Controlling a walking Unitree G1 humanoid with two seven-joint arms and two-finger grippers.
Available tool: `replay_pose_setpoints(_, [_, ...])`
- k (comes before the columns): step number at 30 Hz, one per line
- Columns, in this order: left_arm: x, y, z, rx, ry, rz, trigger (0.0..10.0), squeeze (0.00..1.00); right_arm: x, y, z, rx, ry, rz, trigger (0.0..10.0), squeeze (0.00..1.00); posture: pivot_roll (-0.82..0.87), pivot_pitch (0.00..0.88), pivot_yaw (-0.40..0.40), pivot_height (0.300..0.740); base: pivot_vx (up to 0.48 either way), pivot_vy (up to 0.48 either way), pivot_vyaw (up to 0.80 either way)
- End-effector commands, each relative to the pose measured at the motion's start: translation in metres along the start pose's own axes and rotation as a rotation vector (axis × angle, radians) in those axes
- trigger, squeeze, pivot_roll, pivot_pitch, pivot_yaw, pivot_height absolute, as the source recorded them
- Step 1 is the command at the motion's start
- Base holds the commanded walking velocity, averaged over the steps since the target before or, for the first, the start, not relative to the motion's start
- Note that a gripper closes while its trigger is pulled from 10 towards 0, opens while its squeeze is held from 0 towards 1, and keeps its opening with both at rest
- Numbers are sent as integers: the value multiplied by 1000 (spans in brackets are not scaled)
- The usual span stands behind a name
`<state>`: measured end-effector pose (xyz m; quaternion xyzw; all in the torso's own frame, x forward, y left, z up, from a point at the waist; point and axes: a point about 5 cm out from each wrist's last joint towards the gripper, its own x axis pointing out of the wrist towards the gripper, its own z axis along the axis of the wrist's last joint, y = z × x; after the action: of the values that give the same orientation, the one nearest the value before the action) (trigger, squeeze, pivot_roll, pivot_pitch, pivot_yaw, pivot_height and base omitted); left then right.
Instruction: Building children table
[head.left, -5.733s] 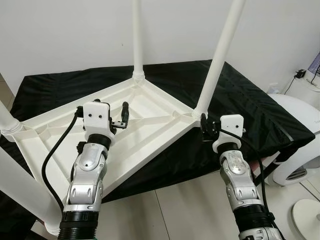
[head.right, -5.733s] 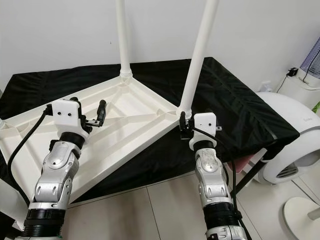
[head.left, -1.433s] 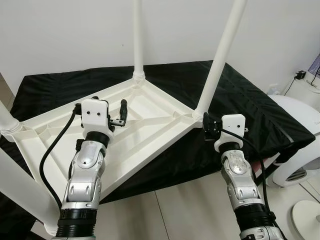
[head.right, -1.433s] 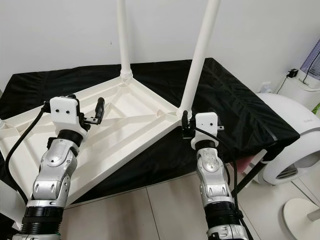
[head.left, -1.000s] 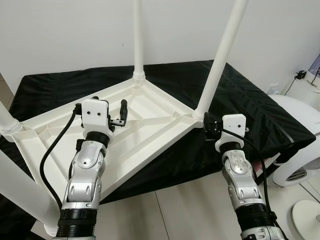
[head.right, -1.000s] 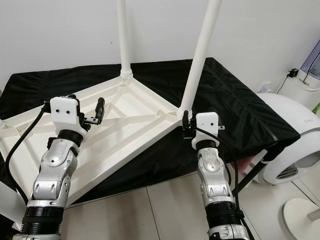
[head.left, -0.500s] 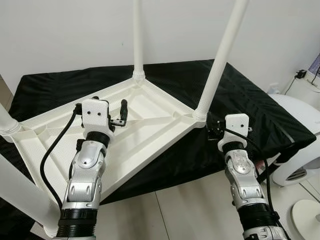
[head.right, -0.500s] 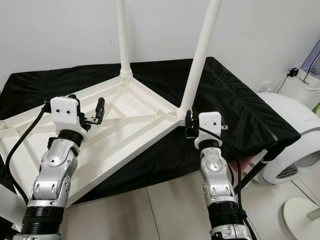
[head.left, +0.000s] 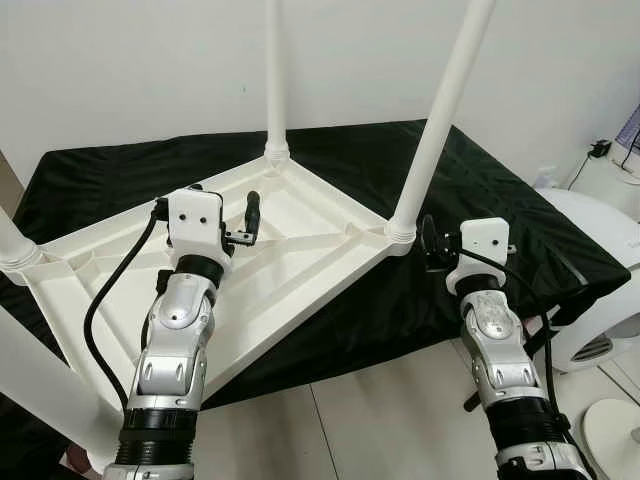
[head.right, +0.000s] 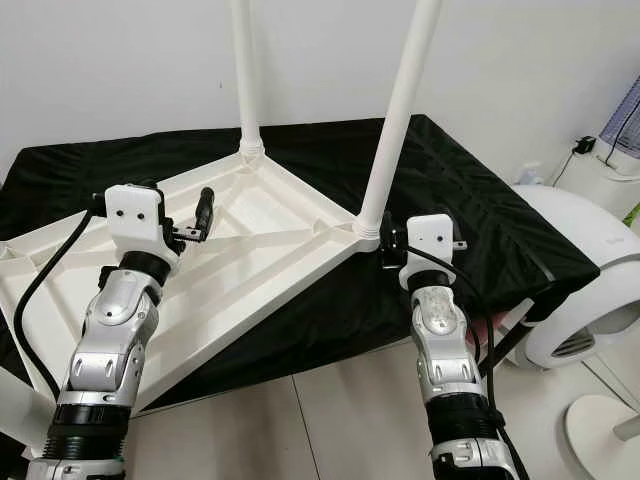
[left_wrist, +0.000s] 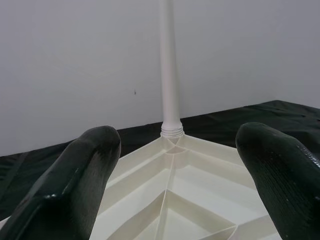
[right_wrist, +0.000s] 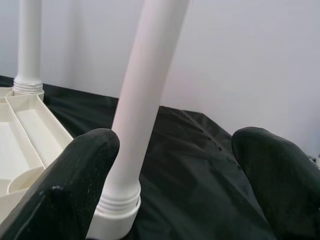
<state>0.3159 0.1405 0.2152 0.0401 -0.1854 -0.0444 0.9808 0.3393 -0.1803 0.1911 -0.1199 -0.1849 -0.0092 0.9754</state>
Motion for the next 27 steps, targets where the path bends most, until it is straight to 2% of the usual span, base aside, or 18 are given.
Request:
replay_pose_setpoints(1, [3, -1, -1, 11, 3, 2, 10000, 0, 13, -10, 10, -21, -44, -1, 10000, 0, -34, 5, -9, 740, 0, 0, 0])
replay_pose_setpoints(3, [3, -1, -1, 11, 3, 2, 10000, 0, 13, -10, 10, -21, -44, -1, 10000, 0, -34, 5, -9, 740, 0, 0, 0])
replay_pose_setpoints(9, [1, -2, 0, 16, 4, -6, 10000, 0, 40, -24, 28, -35, -90, -8, 10000, 0, -30, 23, -7, 740, 0, 0, 0])
replay_pose_setpoints(16, [0, -4, 2, 20, 6, -13, 10000, 0, 50, -21, 33, -23, -102, 19, 10000, 0, -24, 36, -4, 740, 0, 0, 0])
replay_pose_setpoints(19, [-2, -5, 1, 37, 17, -20, 10000, 0, 42, -10, 23, 73, -66, 52, 10000, 0, -17, 40, -8, 740, 0, 0, 0])
replay_pose_setpoints(20, [-2, -5, 1, 37, 17, -20, 10000, 0, 42, -10, 23, 73, -66, 52, 10000, 0, -17, 40, -8, 740, 0, 0, 0])
replay_pose_setpoints(21, [-2, -4, 1, 46, 19, -21, 10000, 0, 37, -4, 18, 123, -49, 69, 10000, 0, -15, 41, -7, 740, 0, 0, 0])
replay_pose_setpoints(23, [-2, -4, 1, 48, 19, -21, 10000, 0, 36, -3, 17, 132, -47, 72, 10000, 0, -15, 41, -7, 740, 0, 0, 0])
replay_pose_setpoints(27, [-3, -6, 1, 42, 26, -29, 10000, 0, 41, -3, 5, 192, 38, 53, 10000, 0, -22, 48, 1, 740, 0, 0, 0])
